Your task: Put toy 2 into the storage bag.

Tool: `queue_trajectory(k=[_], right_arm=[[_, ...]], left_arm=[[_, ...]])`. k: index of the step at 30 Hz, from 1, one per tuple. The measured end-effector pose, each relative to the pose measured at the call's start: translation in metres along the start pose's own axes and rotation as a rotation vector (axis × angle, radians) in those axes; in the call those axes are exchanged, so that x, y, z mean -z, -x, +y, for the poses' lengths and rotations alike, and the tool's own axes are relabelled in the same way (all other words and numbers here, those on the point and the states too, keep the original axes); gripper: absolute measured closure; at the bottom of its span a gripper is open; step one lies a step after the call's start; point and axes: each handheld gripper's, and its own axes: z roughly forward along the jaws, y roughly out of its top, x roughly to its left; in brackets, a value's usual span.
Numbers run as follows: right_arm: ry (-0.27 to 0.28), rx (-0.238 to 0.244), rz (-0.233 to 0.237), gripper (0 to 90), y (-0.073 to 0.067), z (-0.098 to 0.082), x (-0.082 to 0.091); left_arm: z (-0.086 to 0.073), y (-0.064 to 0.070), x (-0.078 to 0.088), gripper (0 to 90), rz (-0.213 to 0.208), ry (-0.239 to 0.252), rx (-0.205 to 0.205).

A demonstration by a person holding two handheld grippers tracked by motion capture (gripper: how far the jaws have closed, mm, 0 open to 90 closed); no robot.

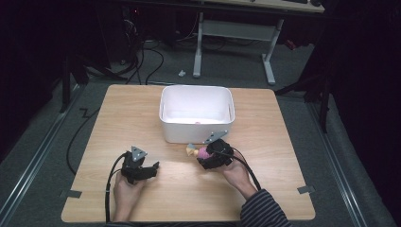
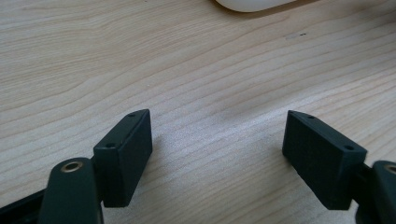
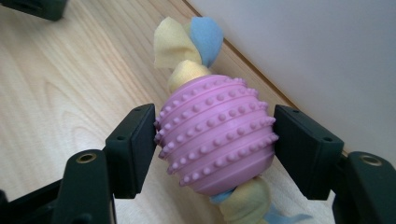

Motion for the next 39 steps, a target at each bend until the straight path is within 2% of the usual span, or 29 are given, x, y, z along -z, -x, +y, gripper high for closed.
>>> queue_trajectory(k=[9,18,21,23,39], right_arm=[[0.066,-0.01,-0.003,32.6,0.001,-0.007,0.032],[0.151,-0.063,0.008,32.7,0.012,-0.015,0.068],[0.164,-0.083,0.021,32.7,0.018,-0.016,0.075],[0.166,-0.085,0.009,32.7,0.019,-0.017,0.08],[0.213,-0.075,-0.01,32.7,0.031,-0.005,0.111]], left_arm=[[0.0,0.0,0.0,24.5,0.001,0.0,0.001],[0.0,0.0,0.0,24.5,0.001,0.0,0.002],[0.0,0.0,0.0,24.5,0.002,0.0,0.002],[0.0,0.0,0.0,24.5,0.002,0.0,0.002],[0.0,0.0,0.0,24.5,0.003,0.0,0.002]])
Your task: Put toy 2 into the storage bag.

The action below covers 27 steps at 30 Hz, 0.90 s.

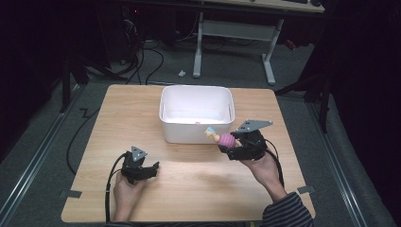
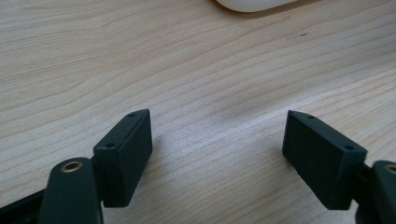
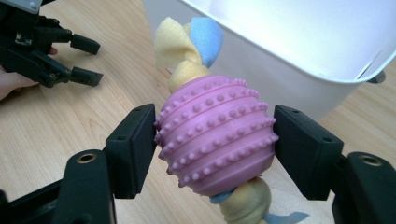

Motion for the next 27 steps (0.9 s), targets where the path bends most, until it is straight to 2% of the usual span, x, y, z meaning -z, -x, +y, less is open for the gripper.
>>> queue_trajectory(k=[16,27], right_arm=[[0.025,0.007,-0.009,32.7,0.017,0.033,0.018],[0.024,-0.009,-0.013,32.7,0.033,0.051,0.018]], left_arm=[[0.0,0.0,0.0,24.5,-0.002,-0.002,0.0],[0.0,0.0,0.0,24.4,-0.002,-0.002,-0.001]])
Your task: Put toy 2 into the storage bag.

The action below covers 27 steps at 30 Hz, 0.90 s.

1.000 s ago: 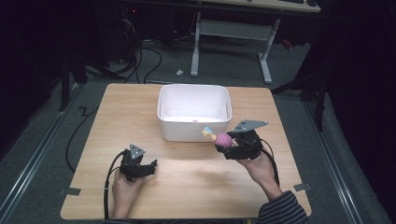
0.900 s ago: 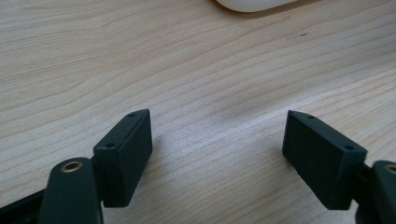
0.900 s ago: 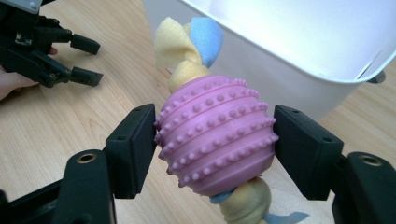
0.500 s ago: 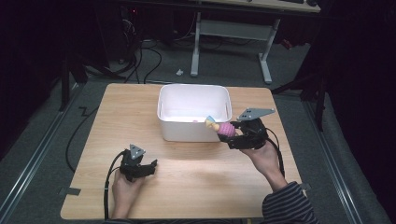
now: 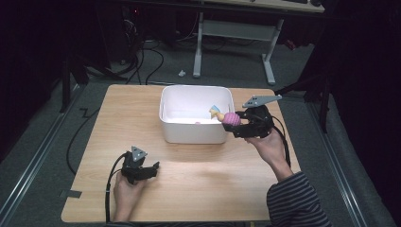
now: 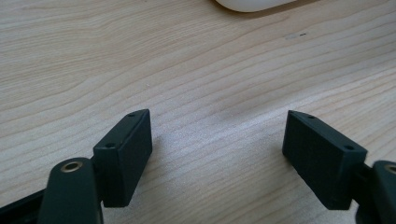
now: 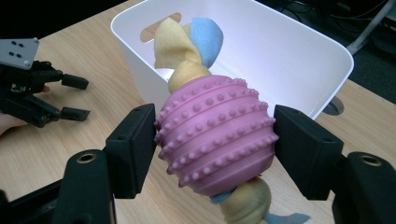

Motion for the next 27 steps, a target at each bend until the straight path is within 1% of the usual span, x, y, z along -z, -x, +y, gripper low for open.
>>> queue_trajectory(k=[9,13,18,24,27], right_arm=[[-0.009,0.001,0.003,32.7,0.007,0.018,-0.009],[-0.016,0.014,0.005,32.7,0.009,0.026,-0.015],[-0.016,0.021,0.026,32.6,0.011,0.036,-0.024],[-0.024,0.029,0.03,32.6,0.013,0.047,-0.036],[-0.038,0.035,0.029,32.6,0.013,0.052,-0.042]], left_arm=[[0.0,0.0,0.0,24.4,-0.002,-0.001,0.0],[0.0,0.0,0.0,24.4,-0.001,0.0,0.0],[0.0,0.0,0.0,24.4,-0.002,-0.001,-0.001],[0.0,0.0,0.0,24.4,-0.002,-0.001,-0.001],[0.0,0.0,0.0,24.4,-0.003,-0.001,-0.002]])
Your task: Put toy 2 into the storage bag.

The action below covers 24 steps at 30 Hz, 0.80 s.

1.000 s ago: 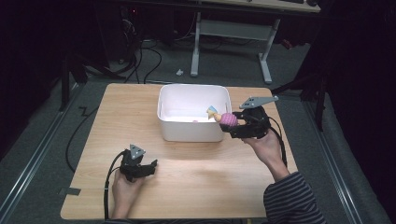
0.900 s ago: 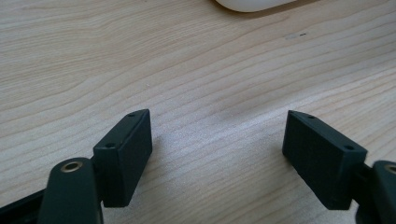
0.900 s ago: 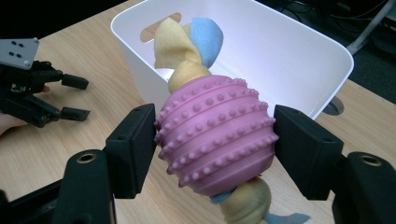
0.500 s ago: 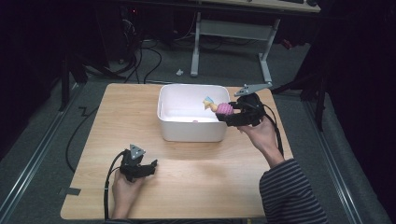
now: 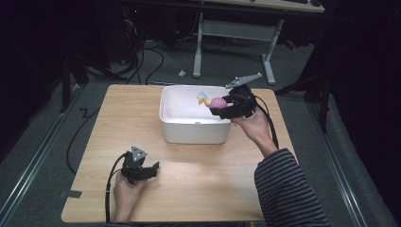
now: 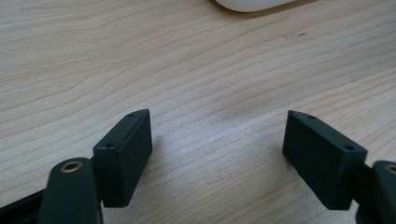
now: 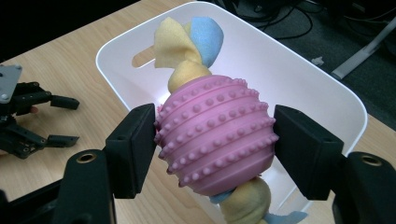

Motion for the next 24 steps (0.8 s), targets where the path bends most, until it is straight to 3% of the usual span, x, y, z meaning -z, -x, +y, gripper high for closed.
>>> queue_trajectory(k=[24], right_arm=[[-0.065,-0.006,0.043,32.4,0.008,0.018,-0.054]], left_arm=[[0.0,0.0,0.0,24.2,-0.002,0.001,-0.005]])
